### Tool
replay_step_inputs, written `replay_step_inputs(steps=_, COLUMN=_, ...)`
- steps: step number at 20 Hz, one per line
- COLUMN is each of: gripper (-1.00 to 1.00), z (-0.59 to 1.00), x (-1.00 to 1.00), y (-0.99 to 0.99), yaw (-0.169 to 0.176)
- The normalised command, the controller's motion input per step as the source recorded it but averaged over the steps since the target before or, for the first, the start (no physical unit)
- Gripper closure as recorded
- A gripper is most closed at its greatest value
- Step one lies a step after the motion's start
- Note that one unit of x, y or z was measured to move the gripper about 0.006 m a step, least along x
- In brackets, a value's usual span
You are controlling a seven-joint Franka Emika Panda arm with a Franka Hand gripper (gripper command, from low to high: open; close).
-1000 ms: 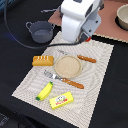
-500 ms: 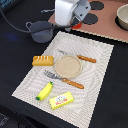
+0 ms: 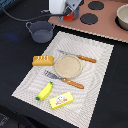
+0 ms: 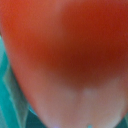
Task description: Interact with the objects in diverse but meaningful ways.
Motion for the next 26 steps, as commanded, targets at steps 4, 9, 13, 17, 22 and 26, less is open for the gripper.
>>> replay_step_inputs(steps=4, gripper=1.0, z=-0.25, x=-1.0, y=0.04, yaw=0.0)
replay_step_inputs(steps=9, gripper=1.0, z=-0.31, x=-1.0, y=0.0, yaw=0.0)
replay_step_inputs(steps=13, gripper=1.0, z=-0.37, x=-1.0, y=0.0, yaw=0.0)
replay_step_inputs(steps=17, gripper=1.0, z=-0.41, x=-0.99, y=0.0, yaw=0.0)
replay_step_inputs(steps=22, gripper=1.0, z=-0.46, x=-0.78, y=-0.02, yaw=0.0)
replay_step_inputs(steps=26, gripper=1.0, z=-0.31, x=-0.51, y=-0.07, yaw=0.0)
